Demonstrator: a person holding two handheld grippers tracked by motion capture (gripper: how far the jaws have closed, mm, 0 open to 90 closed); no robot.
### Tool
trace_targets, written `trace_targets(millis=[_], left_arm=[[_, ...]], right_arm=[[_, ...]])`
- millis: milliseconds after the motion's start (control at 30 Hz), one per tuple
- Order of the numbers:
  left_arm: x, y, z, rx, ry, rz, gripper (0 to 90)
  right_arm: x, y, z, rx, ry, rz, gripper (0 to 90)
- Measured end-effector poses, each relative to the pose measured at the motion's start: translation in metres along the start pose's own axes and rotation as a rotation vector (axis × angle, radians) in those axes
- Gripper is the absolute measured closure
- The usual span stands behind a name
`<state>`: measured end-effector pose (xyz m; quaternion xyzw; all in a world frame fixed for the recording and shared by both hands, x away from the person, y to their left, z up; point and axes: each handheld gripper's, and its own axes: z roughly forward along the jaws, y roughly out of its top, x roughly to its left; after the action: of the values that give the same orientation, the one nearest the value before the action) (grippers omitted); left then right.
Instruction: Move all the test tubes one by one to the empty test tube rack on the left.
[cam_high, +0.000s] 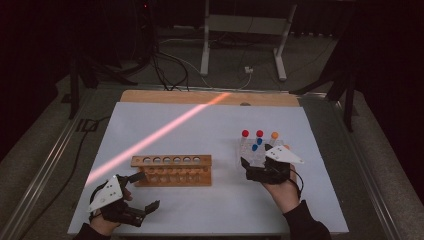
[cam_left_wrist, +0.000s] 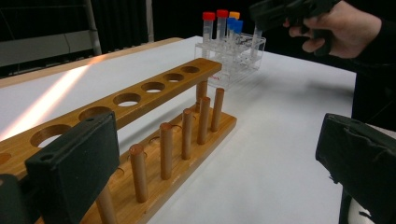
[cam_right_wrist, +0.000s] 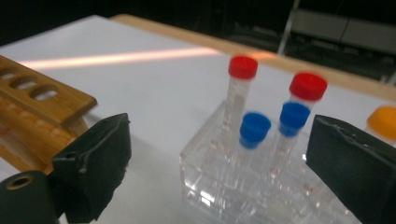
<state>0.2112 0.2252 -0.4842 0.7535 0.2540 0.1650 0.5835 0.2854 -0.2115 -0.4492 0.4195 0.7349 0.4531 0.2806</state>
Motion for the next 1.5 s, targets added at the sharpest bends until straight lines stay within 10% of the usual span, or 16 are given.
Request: trace_targets(millis=[633,1500], left_arm=[[-0.001,0.0,0.0,0.003,0.01,0.005,0.6],[0.0,-0.001,-0.001,0.01,0.004,-0.005,0.6]], right_arm=[[-0.008,-0.007,0.02,0.184,-0.03,0.09,53.2],[-0.015,-0.006,0.03,0.186,-0.045,0.105,77.2]])
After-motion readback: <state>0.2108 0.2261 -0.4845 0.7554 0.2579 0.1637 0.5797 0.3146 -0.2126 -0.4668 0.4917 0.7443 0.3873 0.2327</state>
